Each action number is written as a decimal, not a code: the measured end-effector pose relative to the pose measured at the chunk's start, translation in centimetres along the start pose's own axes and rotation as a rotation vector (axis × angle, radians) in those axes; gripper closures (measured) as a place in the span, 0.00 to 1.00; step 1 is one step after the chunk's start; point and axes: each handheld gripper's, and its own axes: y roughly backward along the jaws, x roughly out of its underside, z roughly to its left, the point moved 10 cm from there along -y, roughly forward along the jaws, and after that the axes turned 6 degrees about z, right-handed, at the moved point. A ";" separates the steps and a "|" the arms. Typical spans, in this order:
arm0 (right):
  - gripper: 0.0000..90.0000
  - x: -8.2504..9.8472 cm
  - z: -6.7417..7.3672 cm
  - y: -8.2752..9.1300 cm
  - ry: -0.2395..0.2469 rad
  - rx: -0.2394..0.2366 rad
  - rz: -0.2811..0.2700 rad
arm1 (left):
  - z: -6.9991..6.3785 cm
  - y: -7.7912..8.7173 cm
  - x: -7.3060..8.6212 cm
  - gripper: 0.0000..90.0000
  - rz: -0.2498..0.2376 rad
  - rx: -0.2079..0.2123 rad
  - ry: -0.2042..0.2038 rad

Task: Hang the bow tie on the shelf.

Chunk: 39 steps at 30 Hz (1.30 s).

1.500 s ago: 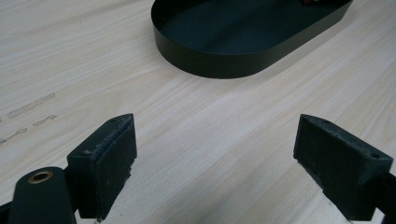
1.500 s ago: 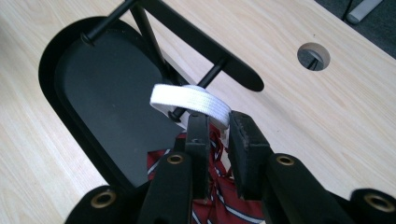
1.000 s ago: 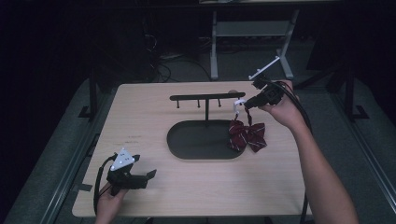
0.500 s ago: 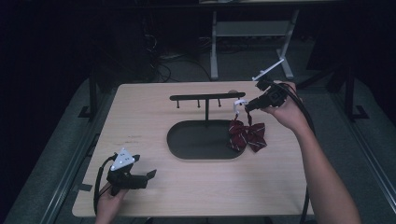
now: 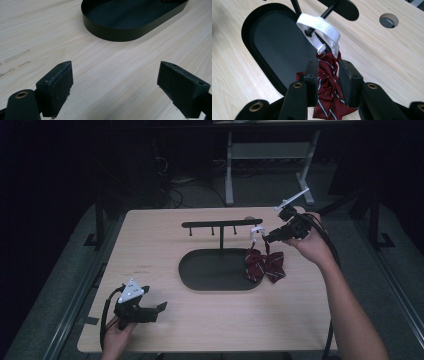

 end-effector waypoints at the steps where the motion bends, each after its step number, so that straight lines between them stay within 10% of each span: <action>1: 0.76 0.1 -0.1 0.0 0.003 0.001 -0.002 | 0.0 0.0 0.0 0.14 -0.001 -0.001 -0.001; 39: 0.71 2.8 0.2 -0.7 -0.008 -0.036 -0.005 | 0.1 0.0 0.1 0.14 0.002 -0.003 0.001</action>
